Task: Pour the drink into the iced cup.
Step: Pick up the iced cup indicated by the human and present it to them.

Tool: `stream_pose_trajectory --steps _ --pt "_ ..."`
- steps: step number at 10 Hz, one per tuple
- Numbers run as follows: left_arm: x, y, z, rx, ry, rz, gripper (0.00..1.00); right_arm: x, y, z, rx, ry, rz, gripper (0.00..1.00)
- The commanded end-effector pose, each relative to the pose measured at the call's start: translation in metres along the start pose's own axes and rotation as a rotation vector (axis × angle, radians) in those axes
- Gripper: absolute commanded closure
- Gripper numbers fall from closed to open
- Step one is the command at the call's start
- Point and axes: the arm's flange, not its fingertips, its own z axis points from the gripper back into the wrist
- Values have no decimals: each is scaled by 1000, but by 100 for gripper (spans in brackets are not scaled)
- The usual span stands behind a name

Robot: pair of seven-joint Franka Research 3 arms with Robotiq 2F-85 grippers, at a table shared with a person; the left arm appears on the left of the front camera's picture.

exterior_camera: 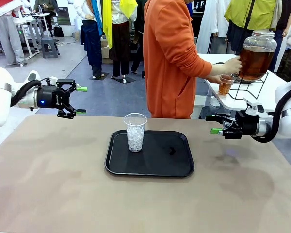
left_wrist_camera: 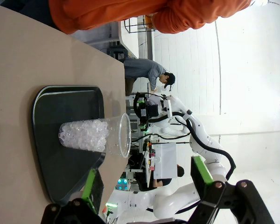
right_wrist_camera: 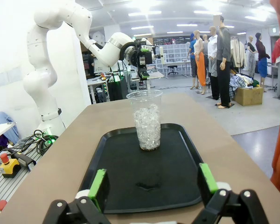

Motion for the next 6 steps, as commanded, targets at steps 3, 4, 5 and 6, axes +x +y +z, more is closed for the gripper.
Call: stream_pose_trajectory --steps 3,4,5,6 --pt "0 -1 0 -4 -6 -10 0 3 -1 -2 0 -4 -3 0" --pt "0 -1 0 -4 -6 -10 0 3 -1 -2 0 -4 -3 0" --pt "0 -1 0 -4 -6 -10 0 3 -1 -2 0 -4 -3 0" --pt "0 -1 0 -4 -6 -10 0 3 -1 -2 0 -4 -3 0"
